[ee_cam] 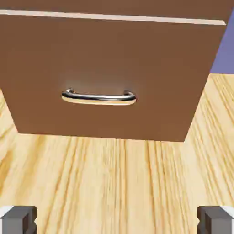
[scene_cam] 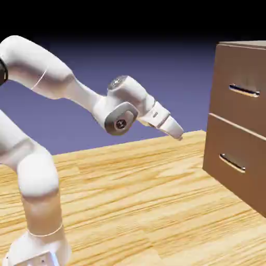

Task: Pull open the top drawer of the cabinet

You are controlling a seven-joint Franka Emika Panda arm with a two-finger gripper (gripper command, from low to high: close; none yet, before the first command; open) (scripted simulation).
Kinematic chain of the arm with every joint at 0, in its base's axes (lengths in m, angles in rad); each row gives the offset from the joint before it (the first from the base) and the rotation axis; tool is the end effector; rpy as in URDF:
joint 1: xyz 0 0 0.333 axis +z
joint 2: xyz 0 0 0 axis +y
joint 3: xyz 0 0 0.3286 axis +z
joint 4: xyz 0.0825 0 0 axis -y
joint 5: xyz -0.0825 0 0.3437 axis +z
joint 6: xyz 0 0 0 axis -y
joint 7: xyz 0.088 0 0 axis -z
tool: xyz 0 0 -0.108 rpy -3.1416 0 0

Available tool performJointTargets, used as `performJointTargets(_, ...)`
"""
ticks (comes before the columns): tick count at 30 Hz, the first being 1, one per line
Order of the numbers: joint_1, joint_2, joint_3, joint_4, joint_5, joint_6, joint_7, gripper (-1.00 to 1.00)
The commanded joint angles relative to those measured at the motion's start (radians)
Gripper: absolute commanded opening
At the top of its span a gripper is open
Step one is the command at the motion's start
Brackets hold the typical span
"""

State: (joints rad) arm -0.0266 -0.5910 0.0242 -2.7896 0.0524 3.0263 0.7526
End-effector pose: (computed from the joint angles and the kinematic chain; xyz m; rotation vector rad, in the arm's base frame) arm 0.3510 -0.0038 0.5084 -2.4173 1.0257 -1.0665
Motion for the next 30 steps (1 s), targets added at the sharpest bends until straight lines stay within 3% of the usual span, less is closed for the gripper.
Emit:
performJointTargets(1,-0.032,-0.017,0.020,0.017,0.044,-0.009,0.010,0.00)
performJointTargets(30,-0.960,-0.523,0.602,0.506,1.305,-0.267,0.289,0.00)
